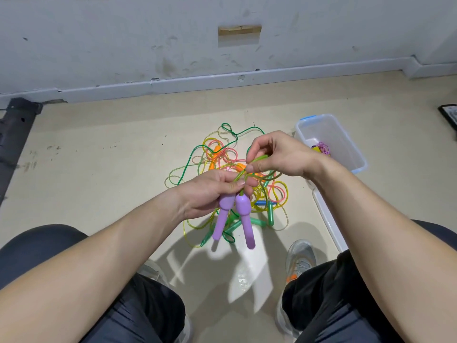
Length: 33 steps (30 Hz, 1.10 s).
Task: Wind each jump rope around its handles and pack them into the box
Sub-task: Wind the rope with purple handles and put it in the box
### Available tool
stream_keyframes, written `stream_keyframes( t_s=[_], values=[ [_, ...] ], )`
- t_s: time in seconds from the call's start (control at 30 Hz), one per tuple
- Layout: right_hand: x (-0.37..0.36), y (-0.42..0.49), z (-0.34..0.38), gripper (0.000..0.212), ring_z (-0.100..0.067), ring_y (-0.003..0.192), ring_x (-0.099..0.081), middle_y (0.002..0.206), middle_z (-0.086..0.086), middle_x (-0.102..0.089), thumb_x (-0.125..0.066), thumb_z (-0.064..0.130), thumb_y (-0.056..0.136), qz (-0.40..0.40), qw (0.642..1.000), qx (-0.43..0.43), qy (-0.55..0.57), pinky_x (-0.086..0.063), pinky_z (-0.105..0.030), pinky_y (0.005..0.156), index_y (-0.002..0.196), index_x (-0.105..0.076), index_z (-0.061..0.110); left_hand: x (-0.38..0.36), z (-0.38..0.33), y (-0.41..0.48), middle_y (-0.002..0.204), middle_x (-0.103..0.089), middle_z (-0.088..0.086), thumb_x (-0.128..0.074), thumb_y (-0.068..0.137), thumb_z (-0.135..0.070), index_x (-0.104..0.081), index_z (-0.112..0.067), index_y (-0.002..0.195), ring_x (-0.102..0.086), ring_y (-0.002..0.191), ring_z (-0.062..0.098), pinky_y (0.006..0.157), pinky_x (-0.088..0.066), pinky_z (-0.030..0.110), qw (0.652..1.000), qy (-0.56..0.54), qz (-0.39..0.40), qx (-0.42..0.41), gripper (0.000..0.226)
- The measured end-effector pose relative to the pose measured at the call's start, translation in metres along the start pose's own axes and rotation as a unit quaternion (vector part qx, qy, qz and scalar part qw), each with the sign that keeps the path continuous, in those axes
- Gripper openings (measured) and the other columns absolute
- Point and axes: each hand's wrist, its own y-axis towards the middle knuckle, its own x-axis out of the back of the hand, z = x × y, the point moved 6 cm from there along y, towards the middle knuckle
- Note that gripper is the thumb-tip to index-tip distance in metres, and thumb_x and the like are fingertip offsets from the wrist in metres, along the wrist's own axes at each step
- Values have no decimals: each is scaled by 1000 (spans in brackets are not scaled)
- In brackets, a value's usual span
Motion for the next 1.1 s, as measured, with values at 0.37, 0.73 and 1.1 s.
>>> stream_keyframes(
  t_s=[0.37, 0.73, 1.1],
  values=[
    [19, -4, -7, 33, -13, 60, -51, 66, -7, -58, -94, 19, 62, -92, 996, -10, -10, -39, -24, 56, 75, -65, 9, -8, 3, -2, 100, -67, 1, -54, 98, -11, -63, 3, 93, -64, 99, 24, 92, -52, 31, 997, -37, 72, -11, 17],
    [-25, -2, -23, 13, -15, 43, -38, 56, 0, -51, -54, 16, 103, -97, 988, -47, 108, -36, -27, 47, 91, -55, 19, 50, -40, -4, 95, -64, -2, -45, 102, -1, -65, -5, 77, -57, 87, 22, 74, -43, 33, 981, -37, -162, -104, 32],
    [-65, -3, -3, 28, -30, 72, -46, 64, 4, -53, -47, 51, 101, -171, 942, 67, -281, -37, -36, 63, 91, -54, 26, 61, -35, -8, 71, -67, -14, -45, 106, -15, -67, -16, 89, -59, 72, 12, 75, -43, 35, 945, -99, -306, -53, 28]
  ],
)
